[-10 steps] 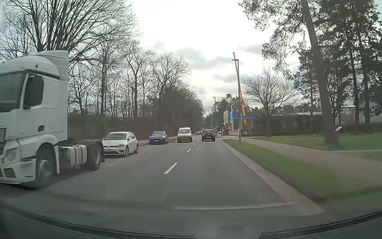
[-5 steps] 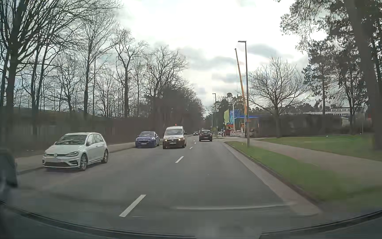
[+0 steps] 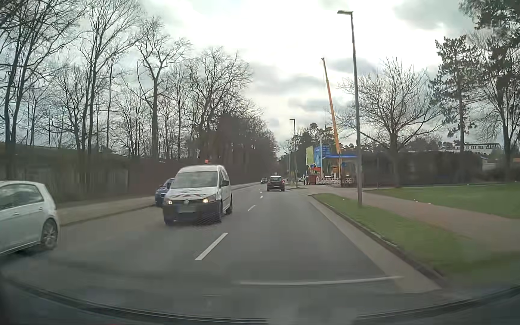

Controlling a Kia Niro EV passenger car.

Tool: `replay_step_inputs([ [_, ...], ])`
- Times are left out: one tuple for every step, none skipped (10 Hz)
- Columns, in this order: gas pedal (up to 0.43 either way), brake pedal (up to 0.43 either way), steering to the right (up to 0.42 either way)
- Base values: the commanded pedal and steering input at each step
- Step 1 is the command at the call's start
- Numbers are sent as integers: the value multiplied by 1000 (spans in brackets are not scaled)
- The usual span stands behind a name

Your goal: Follow the waypoints while adhering to traffic rules and regulations

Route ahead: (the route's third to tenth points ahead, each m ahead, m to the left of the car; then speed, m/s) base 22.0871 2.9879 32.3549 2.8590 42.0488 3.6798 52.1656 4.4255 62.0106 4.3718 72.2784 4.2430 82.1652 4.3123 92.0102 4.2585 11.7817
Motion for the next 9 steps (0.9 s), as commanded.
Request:
replay_step_inputs([
  [157, 0, 0],
  [157, 0, -1],
  [157, 0, -1],
  [157, 0, -1],
  [157, 0, -1],
  [157, 0, -2],
  [150, 0, -3],
  [150, 0, -6],
  [150, 0, -6],
])
